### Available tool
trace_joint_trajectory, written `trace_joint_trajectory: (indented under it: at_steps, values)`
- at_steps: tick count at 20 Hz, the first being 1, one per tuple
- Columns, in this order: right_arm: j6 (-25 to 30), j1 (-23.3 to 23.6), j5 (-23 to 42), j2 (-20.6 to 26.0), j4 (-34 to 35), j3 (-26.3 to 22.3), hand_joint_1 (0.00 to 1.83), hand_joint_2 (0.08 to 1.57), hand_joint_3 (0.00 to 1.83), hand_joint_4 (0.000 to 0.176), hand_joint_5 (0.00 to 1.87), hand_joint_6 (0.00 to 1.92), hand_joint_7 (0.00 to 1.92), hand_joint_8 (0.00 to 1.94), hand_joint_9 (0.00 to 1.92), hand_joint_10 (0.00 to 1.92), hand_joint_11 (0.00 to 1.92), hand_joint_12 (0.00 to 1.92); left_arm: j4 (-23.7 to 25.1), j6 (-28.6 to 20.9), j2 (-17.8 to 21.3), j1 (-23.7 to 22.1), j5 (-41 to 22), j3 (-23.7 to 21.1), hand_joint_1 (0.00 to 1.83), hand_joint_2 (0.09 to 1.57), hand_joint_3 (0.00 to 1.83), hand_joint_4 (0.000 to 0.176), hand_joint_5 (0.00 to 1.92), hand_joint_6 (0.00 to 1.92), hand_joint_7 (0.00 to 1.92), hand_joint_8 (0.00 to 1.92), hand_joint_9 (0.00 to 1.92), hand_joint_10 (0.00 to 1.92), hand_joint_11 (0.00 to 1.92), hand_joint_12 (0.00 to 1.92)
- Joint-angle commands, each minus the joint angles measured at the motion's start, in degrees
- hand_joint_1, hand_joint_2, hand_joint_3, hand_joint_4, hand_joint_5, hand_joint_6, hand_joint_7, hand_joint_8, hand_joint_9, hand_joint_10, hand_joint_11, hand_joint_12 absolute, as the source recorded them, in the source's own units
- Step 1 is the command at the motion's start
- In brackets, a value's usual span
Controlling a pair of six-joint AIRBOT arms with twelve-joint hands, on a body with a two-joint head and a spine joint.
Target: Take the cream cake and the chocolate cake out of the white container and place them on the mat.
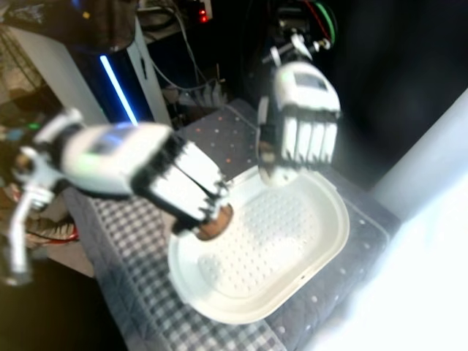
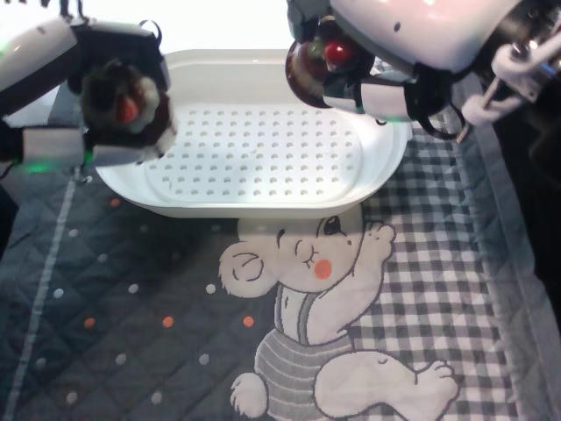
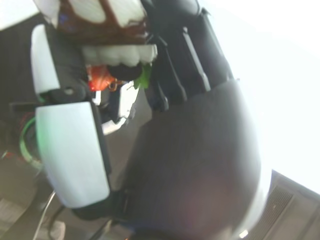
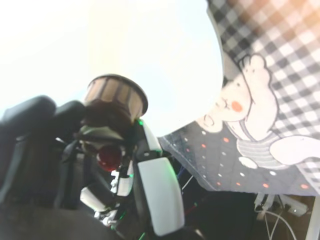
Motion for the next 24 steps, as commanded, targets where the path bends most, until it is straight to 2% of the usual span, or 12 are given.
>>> trace_joint_trajectory:
  at_steps: [1,3,4,6,10,12,15,16,18,19,22,24]
  values:
    - [-0.16,0.7,8.13,0.4,-1.73,-1.26,1.26,1.15,0.0,0.0,0.98,0.74,0.89,1.42,0.86,1.62,0.78,1.9,0.85,-0.03,0.94,0.04,-9.82,-0.92,1.35,1.21,0.0,0.0,0.69,1.31,0.8,1.23,0.81,1.43,0.67,1.51]
    - [-0.16,-0.79,8.94,1.39,-2.88,-3.06,1.26,1.14,0.0,0.0,1.01,0.73,0.89,1.4,0.81,1.63,0.74,1.92,1.01,-0.03,2.84,1.83,-11.54,-3.21,1.35,1.21,0.0,0.0,0.69,1.3,0.8,1.24,0.81,1.44,0.68,1.51]
    - [-0.16,-3.58,11.79,2.64,-3.08,-4.82,1.27,1.12,0.0,0.0,1.04,0.7,0.93,1.33,0.67,1.62,0.61,1.92,1.12,-0.02,3.73,3.28,-12.63,-4.79,1.35,1.19,0.0,0.0,0.71,1.3,0.83,1.19,0.83,1.38,0.65,1.45]
    - [-0.11,-7.13,14.73,4.55,-2.5,-7.02,1.28,1.1,0.0,0.0,1.02,0.74,1.02,1.2,0.61,1.59,0.51,1.92,1.85,-0.02,4.31,4.0,-12.73,-6.29,1.35,1.19,0.0,0.0,0.72,1.28,0.83,1.17,0.83,1.38,0.65,1.42]
    - [0.17,-10.53,15.42,5.37,-2.4,-10.0,1.29,1.07,0.0,0.0,1.04,0.71,1.13,1.01,0.67,1.53,0.5,1.83,1.86,-0.03,7.99,8.5,-15.53,-11.38,1.35,1.19,0.0,0.0,0.72,1.28,0.81,1.18,0.87,1.34,0.74,1.32]
    - [5.25,-14.53,15.42,5.39,-2.14,-10.47,1.3,1.05,0.0,0.0,1.08,0.67,1.18,0.92,0.73,1.55,0.51,1.83,1.37,-0.06,8.77,11.36,-15.61,-13.51,1.35,1.2,0.0,0.0,0.69,1.29,0.79,1.2,0.88,1.35,0.79,1.3]
    - [8.91,-18.97,15.62,5.37,-1.81,-11.71,1.29,1.07,0.0,0.0,1.05,0.69,1.11,1.06,0.68,1.59,0.55,1.84,0.62,-0.69,8.9,13.85,-14.21,-15.73,1.34,1.23,0.0,0.0,0.62,1.34,0.73,1.32,0.82,1.47,0.74,1.4]
    - [8.96,-20.34,15.63,5.37,-1.47,-12.83,1.27,1.14,0.01,0.0,0.98,0.71,0.92,1.4,0.72,1.68,0.67,1.89,0.47,-2.23,8.88,15.76,-13.82,-16.48,1.33,1.25,0.0,0.0,0.59,1.33,0.68,1.41,0.81,1.51,0.75,1.46]
    - [10.5,-22.57,15.63,5.37,-1.31,-14.38,1.25,1.18,0.0,0.0,0.89,0.85,0.88,1.48,0.61,1.75,0.67,1.92,-0.34,-4.42,8.73,19.89,-13.82,-17.82,1.33,1.25,0.0,0.0,0.56,1.42,0.69,1.38,0.8,1.5,0.71,1.47]
    - [11.15,-23.08,15.63,5.37,-1.31,-14.59,1.27,1.14,0.0,0.0,0.93,0.81,0.96,1.33,0.66,1.7,0.63,1.92,-0.37,-5.13,8.57,20.58,-13.87,-17.94,1.33,1.25,0.0,0.0,0.58,1.41,0.71,1.34,0.81,1.48,0.71,1.46]
    - [11.75,-24.37,15.63,5.04,-1.01,-15.06,1.28,1.12,0.0,0.0,0.94,0.81,1.03,1.2,0.58,1.63,0.6,1.92,-0.38,-6.88,7.69,22.21,-13.78,-17.95,1.34,1.22,0.0,0.0,0.64,1.27,0.75,1.31,0.84,1.46,0.81,1.46]
    - [11.75,-25.53,15.63,4.61,-0.38,-15.46,1.3,1.07,0.0,0.0,1.02,0.77,1.17,0.9,0.63,1.55,0.67,1.92,-0.45,-7.81,6.69,23.03,-13.33,-17.78,1.34,1.23,0.0,0.0,0.64,1.21,0.74,1.35,0.84,1.48,0.83,1.47]
